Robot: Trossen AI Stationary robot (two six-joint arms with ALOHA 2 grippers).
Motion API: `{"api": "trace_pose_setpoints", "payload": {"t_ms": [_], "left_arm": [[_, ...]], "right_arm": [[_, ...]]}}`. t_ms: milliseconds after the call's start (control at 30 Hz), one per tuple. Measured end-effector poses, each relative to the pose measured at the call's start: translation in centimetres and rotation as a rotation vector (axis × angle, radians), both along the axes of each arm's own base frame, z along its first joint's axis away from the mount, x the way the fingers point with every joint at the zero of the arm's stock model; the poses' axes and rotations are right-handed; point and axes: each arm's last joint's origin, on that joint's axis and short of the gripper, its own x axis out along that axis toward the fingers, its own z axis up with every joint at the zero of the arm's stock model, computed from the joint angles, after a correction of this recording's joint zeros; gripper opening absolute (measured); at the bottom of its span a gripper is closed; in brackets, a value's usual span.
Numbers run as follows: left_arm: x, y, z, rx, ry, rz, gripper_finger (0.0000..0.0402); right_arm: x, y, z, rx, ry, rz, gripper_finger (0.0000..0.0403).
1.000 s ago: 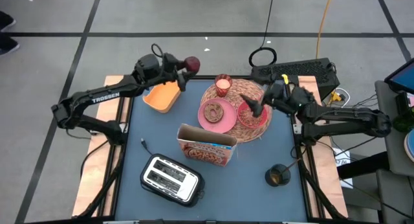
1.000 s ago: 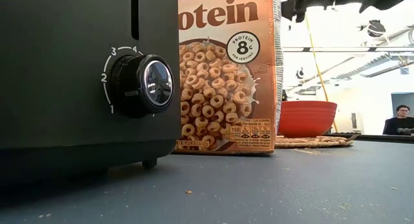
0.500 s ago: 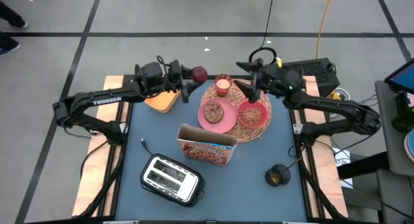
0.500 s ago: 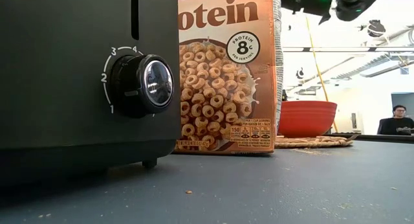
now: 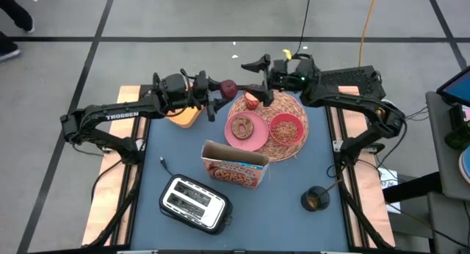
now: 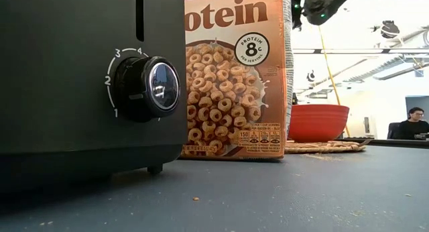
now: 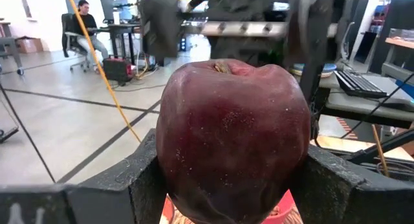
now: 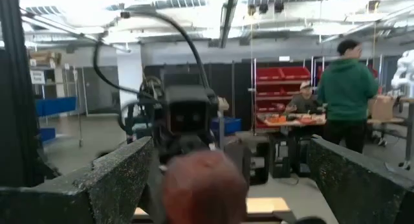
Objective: Arrange a breakfast setting
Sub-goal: Put the apple on the tablemat to the top of the red bowl
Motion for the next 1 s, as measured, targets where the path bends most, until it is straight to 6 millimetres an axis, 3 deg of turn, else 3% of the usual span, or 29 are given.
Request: {"api": "trace_pose_setpoints", "payload": {"t_ms": [300, 533, 700, 800, 1000], "left_arm": [[0.2, -0.4, -0.1, 0.027, 0.012, -0.015, 0.0266], [0.1, -0.4, -0.2, 0.033, 0.022, -0.015, 0.0266], [0.1, -0.4, -0.4, 0.026, 0.044, -0.016, 0.0266], [0.1, -0.4, -0.6, 0.017, 0.065, -0.017, 0.0266], [0.1, -0.4, -0.9, 0.002, 0.092, -0.017, 0.0266]], "right_arm": [[1.7, -1.0, -1.9, 0.019, 0.043, -0.001, 0.0396], [1.8, -0.8, -2.0, 0.021, 0.048, 0.009, 0.0396], [1.9, -0.1, -2.0, -0.001, 0.069, 0.150, 0.0396], [1.6, 0.3, -1.3, 0.001, 0.087, 0.241, 0.0396], [1.8, -0.3, 2.4, 0.000, 0.182, 0.244, 0.0396]]}}
